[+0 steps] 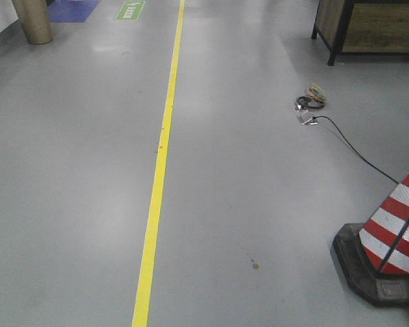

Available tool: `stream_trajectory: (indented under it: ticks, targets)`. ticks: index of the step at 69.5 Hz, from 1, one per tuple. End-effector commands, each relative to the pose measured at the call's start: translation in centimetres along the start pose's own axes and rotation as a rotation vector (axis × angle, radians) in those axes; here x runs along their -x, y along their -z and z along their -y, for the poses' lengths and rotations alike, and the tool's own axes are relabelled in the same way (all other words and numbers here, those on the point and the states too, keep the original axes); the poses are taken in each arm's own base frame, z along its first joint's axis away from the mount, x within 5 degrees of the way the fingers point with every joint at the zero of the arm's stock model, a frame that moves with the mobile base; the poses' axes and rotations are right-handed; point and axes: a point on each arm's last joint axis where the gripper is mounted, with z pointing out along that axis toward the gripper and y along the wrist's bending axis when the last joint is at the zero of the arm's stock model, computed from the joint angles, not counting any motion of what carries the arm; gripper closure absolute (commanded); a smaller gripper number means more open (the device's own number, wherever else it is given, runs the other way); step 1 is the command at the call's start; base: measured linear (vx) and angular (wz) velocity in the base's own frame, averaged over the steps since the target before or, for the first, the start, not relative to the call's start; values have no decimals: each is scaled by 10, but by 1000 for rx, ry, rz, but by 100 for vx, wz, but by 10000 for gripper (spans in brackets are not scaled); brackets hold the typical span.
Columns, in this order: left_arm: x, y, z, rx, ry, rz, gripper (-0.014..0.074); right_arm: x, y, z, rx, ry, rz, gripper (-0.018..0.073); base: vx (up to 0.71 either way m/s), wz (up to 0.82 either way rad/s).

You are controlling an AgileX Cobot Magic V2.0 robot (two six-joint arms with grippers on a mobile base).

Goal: Move and align brake pads A on conveyor
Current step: 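Turn past the red-and-white cones toward the black conveyor belt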

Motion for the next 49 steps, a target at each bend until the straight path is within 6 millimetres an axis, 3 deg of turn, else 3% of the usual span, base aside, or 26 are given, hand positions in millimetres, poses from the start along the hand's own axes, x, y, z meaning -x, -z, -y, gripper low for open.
stream_trajectory:
  ticks: [1,26,49]
  targets:
    - [15,5,1,-7,13,105,422,16,6,1,-11,8,113,372,44,-2]
    - [15,5,1,-7,13,105,422,16,6,1,-11,8,113,372,39,-12]
    - [15,5,1,-7,13,105,422,16,6,1,-11,8,113,372,28,-49]
